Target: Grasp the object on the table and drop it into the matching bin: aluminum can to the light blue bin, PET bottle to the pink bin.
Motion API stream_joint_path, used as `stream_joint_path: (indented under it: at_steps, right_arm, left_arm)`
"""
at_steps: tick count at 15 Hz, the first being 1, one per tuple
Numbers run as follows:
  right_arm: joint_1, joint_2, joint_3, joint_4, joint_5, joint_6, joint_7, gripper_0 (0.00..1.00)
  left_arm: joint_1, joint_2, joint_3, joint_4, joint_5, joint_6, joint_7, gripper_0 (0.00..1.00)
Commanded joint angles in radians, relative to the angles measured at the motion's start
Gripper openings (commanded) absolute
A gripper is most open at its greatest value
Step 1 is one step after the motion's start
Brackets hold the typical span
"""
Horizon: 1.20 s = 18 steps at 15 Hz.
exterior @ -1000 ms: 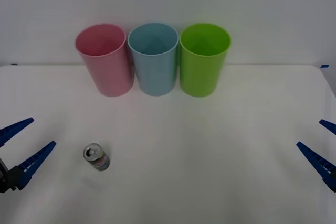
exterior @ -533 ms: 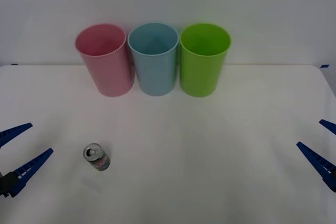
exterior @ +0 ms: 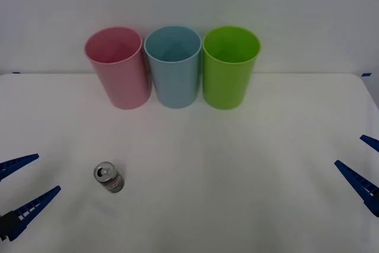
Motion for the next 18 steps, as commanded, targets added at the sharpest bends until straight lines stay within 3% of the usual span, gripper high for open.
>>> stream_joint_path:
  at_steps: [1, 9, 12, 18]
  right_arm:
    - [0.000, 0.000, 0.000, 0.000, 0.000, 0.000, 0.000, 1.00]
    - [0.000, 0.000, 0.000, 0.000, 0.000, 0.000, 0.000, 1.00]
    - [0.000, 0.000, 0.000, 0.000, 0.000, 0.000, 0.000, 1.00]
    - [0.000, 0.000, 0.000, 0.000, 0.000, 0.000, 0.000, 1.00]
  left_arm:
    - [0.030, 0.005, 0.000, 0.003, -0.001, 0.000, -0.074, 1.00]
    - [0.098, 0.004, -0.008, 0.051, -0.001, 0.008, -0.169, 1.00]
    - [0.085, -0.050, -0.013, 0.071, -0.018, 0.010, -0.173, 1.00]
    - [0.029, -0.151, -0.014, 0.081, -0.142, 0.025, -0.186, 1.00]
